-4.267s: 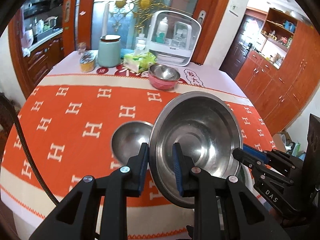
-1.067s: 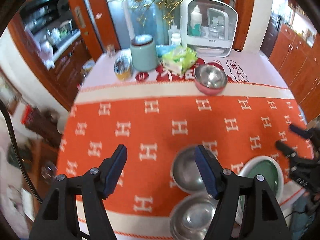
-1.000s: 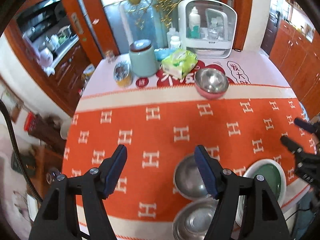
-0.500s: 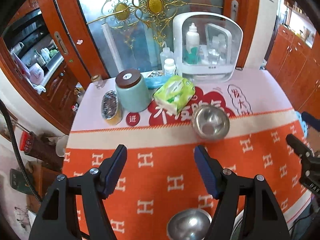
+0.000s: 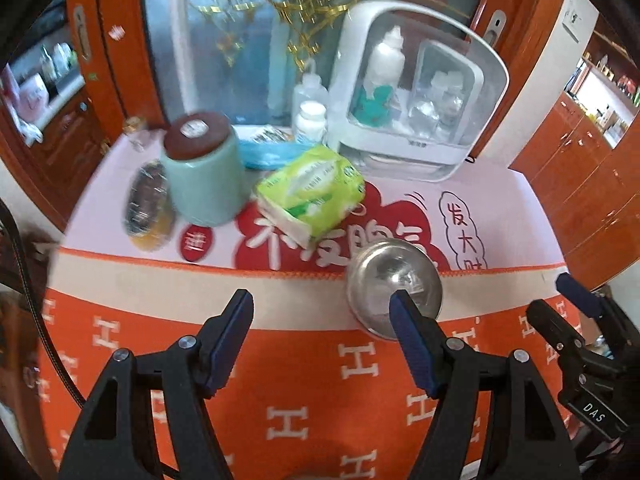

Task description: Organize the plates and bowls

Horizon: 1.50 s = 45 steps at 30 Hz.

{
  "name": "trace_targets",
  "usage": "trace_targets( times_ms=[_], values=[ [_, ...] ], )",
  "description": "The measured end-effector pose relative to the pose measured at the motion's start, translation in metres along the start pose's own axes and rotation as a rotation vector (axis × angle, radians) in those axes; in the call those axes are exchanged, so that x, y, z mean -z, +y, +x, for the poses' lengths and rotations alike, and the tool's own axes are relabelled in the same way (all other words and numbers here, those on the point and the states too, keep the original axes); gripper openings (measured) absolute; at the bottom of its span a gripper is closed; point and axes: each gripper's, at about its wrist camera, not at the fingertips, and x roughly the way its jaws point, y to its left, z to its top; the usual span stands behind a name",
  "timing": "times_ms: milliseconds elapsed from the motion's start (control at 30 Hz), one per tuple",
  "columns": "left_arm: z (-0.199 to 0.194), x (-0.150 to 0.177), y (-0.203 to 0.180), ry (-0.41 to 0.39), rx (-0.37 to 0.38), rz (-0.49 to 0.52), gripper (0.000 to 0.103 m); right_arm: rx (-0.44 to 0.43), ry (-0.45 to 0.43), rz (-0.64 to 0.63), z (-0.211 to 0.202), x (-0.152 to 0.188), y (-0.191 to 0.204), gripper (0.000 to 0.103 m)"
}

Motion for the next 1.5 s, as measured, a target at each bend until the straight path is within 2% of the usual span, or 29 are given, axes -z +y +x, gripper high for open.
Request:
trace_targets(
  times_ms=[233, 500, 667, 833, 933, 1033, 1133, 1267, 1500],
  values=[
    [0.064, 0.012, 0.001, 0.020, 0.075, -0.073, 0.069, -0.033, -0.060, 0.121, 0.044, 0.018, -0.016, 0.071],
    [0.121, 0.022, 0.007, 0.052, 0.161, -0.225, 0.069, -0.067, -0.003, 0.249, 0.101, 0.038, -0.023, 0.071],
    [0.143, 0.027, 0.007, 0.069, 0.139, -0.224, 0.069, -0.069, 0.026, 0.272, 0.123, 0.052, -0.020, 0.071],
    [0.162, 0.034, 0.008, 0.101, 0.165, -0.242, 0.069, -0.092, 0.050, 0.320, 0.136, 0.061, -0.024, 0.071],
    [0.172, 0.037, 0.006, 0.131, 0.167, -0.249, 0.069, -0.076, 0.056, 0.348, 0.141, 0.067, -0.029, 0.071],
    [0.179, 0.038, 0.004, 0.163, 0.186, -0.258, 0.064, -0.068, 0.067, 0.377, 0.145, 0.071, -0.032, 0.071],
    [0.181, 0.036, 0.000, 0.161, 0.179, -0.249, 0.060, -0.071, 0.073, 0.397, 0.148, 0.075, -0.033, 0.070],
    [0.180, 0.037, -0.002, 0.163, 0.164, -0.240, 0.049, -0.092, 0.078, 0.414, 0.149, 0.078, -0.032, 0.063],
    [0.179, 0.039, -0.004, 0.171, 0.165, -0.249, 0.043, -0.078, 0.091, 0.412, 0.151, 0.080, -0.028, 0.045]
  ],
)
